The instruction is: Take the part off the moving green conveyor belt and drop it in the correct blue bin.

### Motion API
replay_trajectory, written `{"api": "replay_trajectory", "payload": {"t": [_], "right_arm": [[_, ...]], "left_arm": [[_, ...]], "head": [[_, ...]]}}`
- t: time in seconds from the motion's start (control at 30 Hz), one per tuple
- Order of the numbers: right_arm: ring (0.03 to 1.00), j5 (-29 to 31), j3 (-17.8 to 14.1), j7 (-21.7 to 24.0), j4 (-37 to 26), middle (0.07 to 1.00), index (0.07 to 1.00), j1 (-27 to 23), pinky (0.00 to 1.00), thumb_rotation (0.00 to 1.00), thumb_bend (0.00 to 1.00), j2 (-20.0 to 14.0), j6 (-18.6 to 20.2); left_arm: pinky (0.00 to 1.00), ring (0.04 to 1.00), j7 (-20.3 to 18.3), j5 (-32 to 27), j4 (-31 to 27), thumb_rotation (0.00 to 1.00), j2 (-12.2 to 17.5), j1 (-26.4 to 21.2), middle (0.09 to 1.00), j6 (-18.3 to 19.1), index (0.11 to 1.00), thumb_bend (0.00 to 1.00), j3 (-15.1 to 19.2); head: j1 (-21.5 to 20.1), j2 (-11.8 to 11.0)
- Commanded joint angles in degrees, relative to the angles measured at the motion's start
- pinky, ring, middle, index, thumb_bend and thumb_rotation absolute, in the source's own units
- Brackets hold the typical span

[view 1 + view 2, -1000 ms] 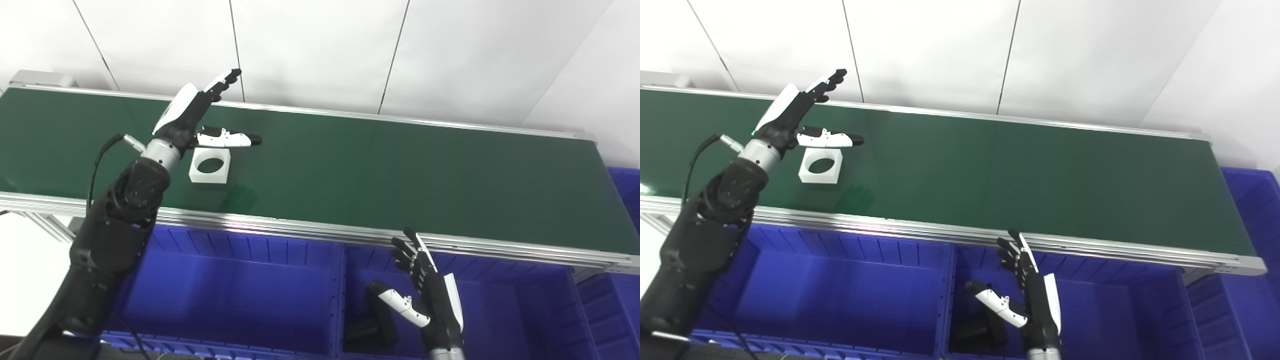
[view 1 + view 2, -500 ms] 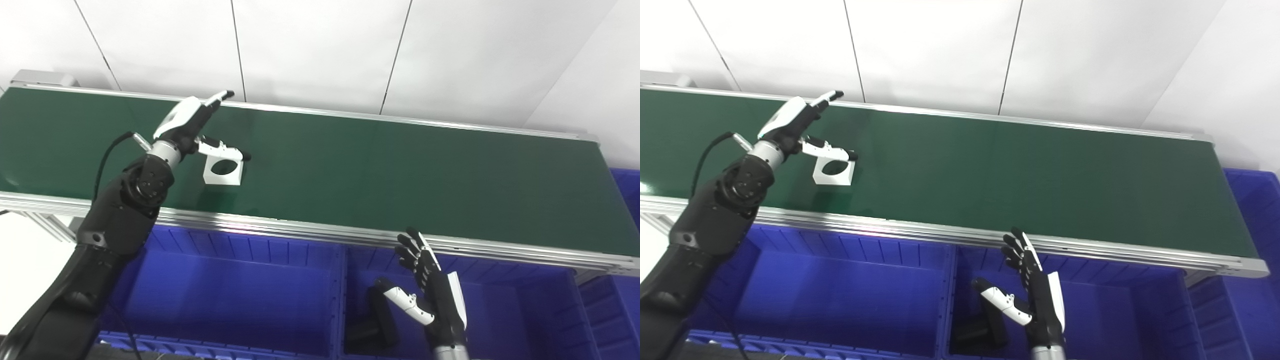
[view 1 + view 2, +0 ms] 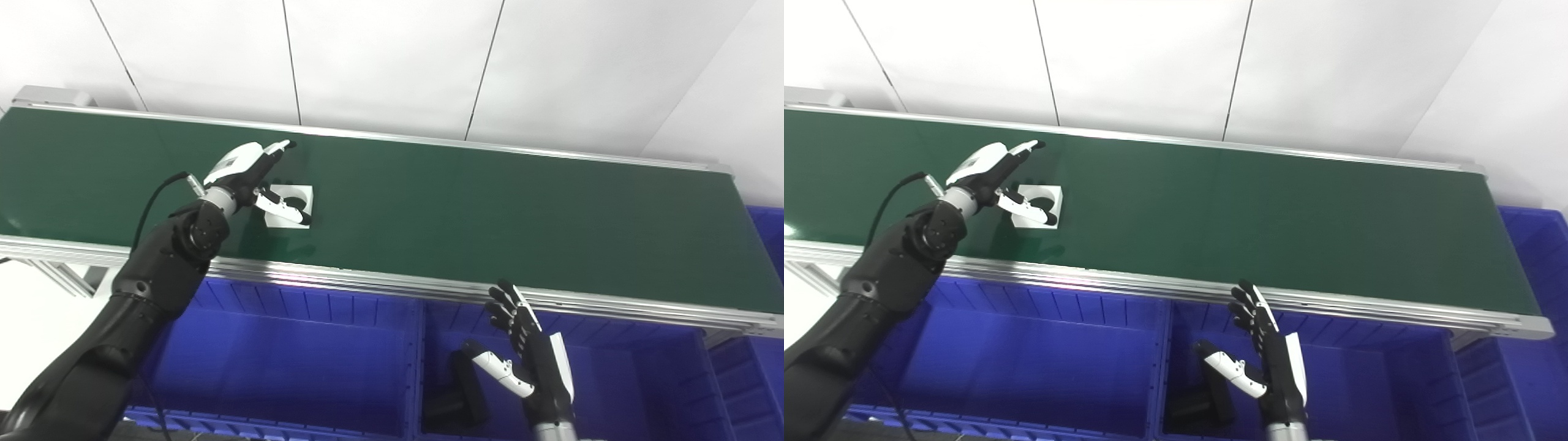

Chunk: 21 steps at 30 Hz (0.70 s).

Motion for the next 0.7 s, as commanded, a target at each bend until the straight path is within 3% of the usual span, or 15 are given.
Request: {"api": "replay_trajectory", "payload": {"t": [0.0,0.27,0.33,0.5,0.53,0.57,0.63,0.67], "right_arm": [[0.837,0.25,-0.07,0.04,-0.93,0.887,0.918,-0.31,0.82,0.52,0.82,-0.06,-3.78],[0.841,0.45,-0.21,-0.12,-1.12,0.882,0.914,-0.03,0.81,0.51,0.83,0.38,-3.79],[0.837,-0.03,-0.16,-0.31,-1.34,0.878,0.913,0.09,0.81,0.52,0.82,0.43,-3.79],[0.83,-0.29,-0.21,-0.37,-1.79,0.873,0.913,0.42,0.82,0.52,0.81,0.33,-4.07],[0.828,-0.26,-0.24,-0.38,-1.8,0.87,0.911,0.45,0.82,0.52,0.81,0.31,-4.21],[0.831,-0.1,-0.3,-0.38,-1.82,0.872,0.914,0.47,0.82,0.52,0.8,0.34,-4.28],[0.832,0.43,-0.4,-0.22,-1.98,0.873,0.915,0.53,0.82,0.51,0.8,0.41,-4.09],[0.832,0.62,-0.42,-0.14,-2.08,0.873,0.916,0.56,0.82,0.51,0.8,0.44,-4.03]], "left_arm": [[0.95,0.977,2.37,1.07,-0.79,0.24,0.61,-2.65,0.969,-2.05,0.958,0.86,-0.36],[0.91,0.967,1.48,0.97,-1.45,0.14,0.12,-2.55,0.965,-1.98,0.951,0.81,-1.87],[0.83,0.913,1.84,0.08,-1.23,0.04,-0.18,-2.43,0.937,-3.53,0.923,0.77,-1.66],[0.73,0.821,4.59,0.0,0.24,0.0,-1.15,-2.13,0.874,-7.23,0.855,0.72,-1.43],[0.69,0.771,5.12,0.13,0.29,0.0,-1.48,-2.06,0.844,-7.43,0.822,0.7,-1.42],[0.52,0.59,5.57,0.24,0.37,0.0,-1.77,-2.03,0.747,-7.72,0.767,0.57,-1.48],[0.3,0.438,5.64,0.44,-0.13,0.0,-2.28,-1.97,0.571,-7.54,0.705,0.51,-1.67],[0.29,0.43,5.25,0.65,-0.43,0.0,-2.48,-2.05,0.559,-7.02,0.7,0.51,-1.87]], "head": [[0.02,-0.08],[0.35,-0.09],[0.61,-0.11],[1.51,-0.45],[1.81,-0.57],[1.81,-0.57],[1.93,-0.61],[2.09,-0.44]]}}
